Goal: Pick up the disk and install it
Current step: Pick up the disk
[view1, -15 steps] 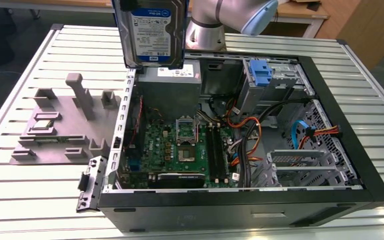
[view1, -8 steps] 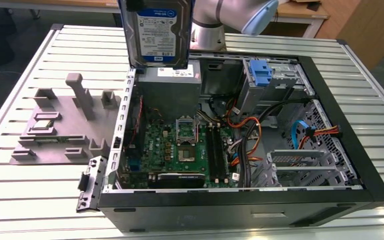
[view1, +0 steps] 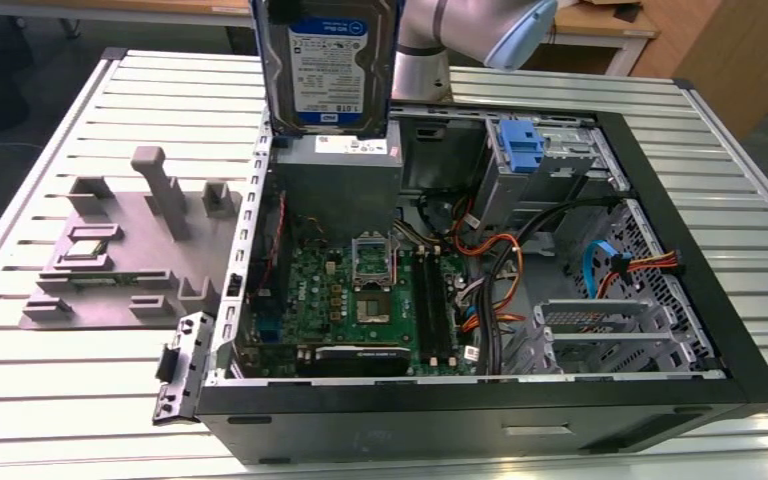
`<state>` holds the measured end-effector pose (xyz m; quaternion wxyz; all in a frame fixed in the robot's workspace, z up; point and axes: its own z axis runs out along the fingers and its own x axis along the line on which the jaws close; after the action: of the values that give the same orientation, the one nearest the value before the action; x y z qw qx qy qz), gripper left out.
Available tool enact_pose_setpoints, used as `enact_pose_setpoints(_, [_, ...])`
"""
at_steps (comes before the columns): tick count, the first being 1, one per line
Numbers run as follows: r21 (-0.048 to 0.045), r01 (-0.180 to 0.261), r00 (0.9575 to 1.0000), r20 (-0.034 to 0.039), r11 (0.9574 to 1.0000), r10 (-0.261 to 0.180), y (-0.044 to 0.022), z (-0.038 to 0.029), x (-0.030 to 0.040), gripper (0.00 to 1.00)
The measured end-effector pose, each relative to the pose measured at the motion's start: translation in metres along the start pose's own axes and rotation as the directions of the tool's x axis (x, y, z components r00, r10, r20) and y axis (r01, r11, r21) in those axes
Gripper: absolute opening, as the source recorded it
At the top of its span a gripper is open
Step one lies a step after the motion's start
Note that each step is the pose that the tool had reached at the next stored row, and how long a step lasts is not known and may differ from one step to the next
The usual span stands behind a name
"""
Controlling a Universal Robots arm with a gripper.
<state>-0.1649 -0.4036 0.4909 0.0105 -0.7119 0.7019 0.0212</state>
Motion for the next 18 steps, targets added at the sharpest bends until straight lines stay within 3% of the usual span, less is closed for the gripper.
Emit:
enact_pose_setpoints(6, [0.0022,0.0,1.0,-0.0002,1.0,0.0,0.0,0.0001,0.0132,0.36])
enact_pose_setpoints(8, [0.0027,-0.001,1.0,0.0,1.0,0.001,-0.0017,0.0005,0.0146,0.36])
enact_pose_setpoints(18, [0.0028,-0.006,1.0,-0.0001,1.0,0.006,-0.0301,0.0013,0.0152,0.36])
